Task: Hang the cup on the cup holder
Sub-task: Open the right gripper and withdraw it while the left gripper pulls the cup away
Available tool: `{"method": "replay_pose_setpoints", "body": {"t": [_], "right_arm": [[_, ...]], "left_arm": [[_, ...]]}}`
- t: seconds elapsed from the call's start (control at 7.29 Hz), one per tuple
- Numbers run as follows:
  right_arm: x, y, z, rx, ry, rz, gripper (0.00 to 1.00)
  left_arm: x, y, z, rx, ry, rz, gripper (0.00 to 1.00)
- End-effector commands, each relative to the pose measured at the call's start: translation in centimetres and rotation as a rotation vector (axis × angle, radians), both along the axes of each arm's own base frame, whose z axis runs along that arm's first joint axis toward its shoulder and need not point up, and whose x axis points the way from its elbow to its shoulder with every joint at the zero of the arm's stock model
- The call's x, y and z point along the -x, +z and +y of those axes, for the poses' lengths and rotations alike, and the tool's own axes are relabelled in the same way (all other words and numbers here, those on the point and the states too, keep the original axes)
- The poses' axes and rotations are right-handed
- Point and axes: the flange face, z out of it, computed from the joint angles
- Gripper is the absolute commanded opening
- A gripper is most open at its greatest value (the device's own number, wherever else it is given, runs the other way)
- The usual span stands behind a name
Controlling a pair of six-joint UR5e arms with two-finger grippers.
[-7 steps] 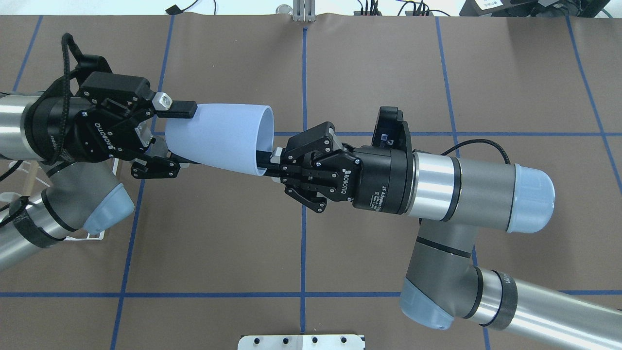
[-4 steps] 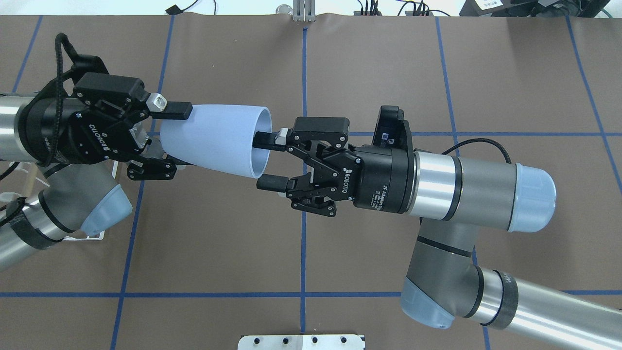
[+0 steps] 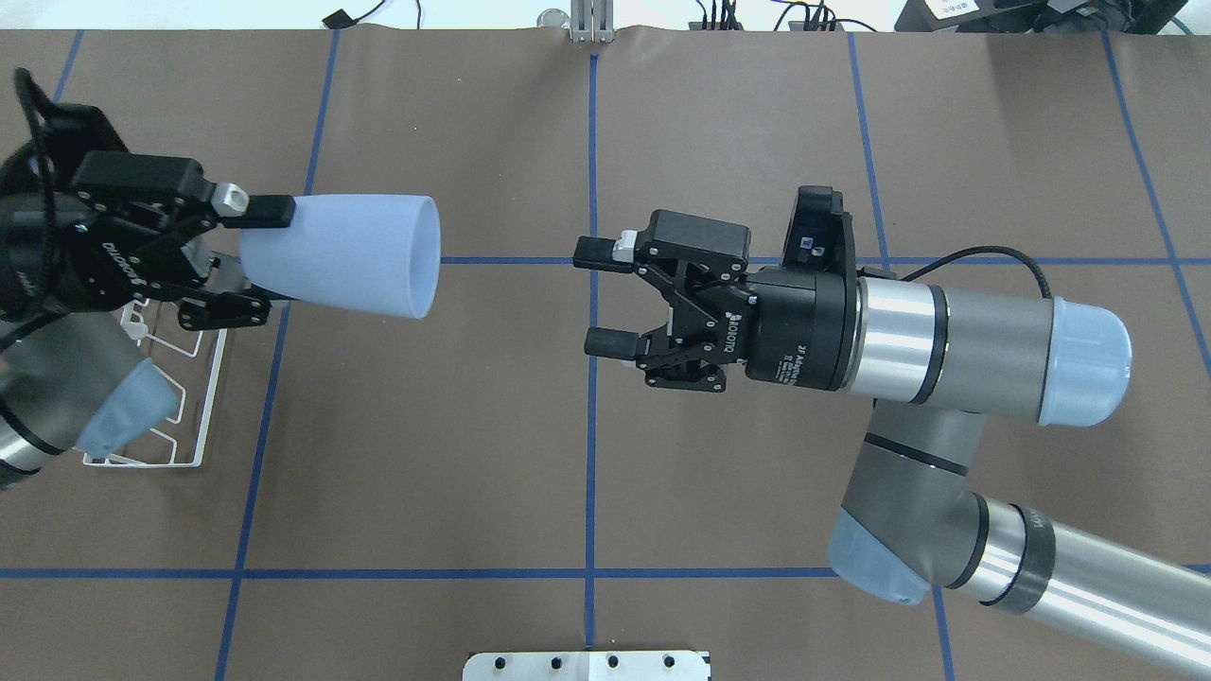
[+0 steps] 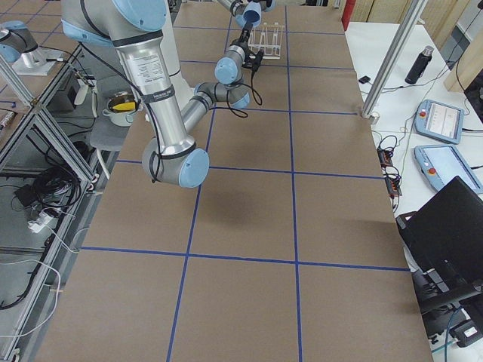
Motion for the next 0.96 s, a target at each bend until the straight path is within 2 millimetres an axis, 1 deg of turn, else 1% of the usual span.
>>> {"method": "replay_pose_setpoints", "body": {"t": [0.0,0.14,0.27,0.41,0.55,0.69,0.82], "right_arm": [[-1.7,6.0,-3.7,-0.115,0.115,0.189,1.00],[-2.8,9.1,-6.1,-0.196,0.135,0.306,1.00],[-5.0,12.0,-7.6,-0.256,0.197,0.422,1.00],[-7.0,15.5,-8.8,-0.273,0.252,0.558,1.00],[-9.4,18.6,-9.7,-0.324,0.299,0.680,1.00],[-11.5,21.0,-10.8,-0.373,0.306,0.799,1.00],[-13.3,22.6,-12.2,-0.419,0.281,0.908,1.00]], "left_arm": [[7.3,2.0,-3.8,-0.036,-0.186,-0.251,0.00],[10.1,1.3,-5.1,-0.080,-0.228,-0.388,0.00],[12.4,1.0,-6.1,-0.080,-0.278,-0.476,0.00],[14.9,0.7,-6.7,-0.066,-0.316,-0.544,0.00],[16.7,1.5,-7.3,-0.068,-0.343,-0.610,0.00],[17.4,3.2,-7.5,-0.039,-0.355,-0.659,0.00],[17.1,4.6,-7.9,-0.004,-0.337,-0.713,0.00]]}}
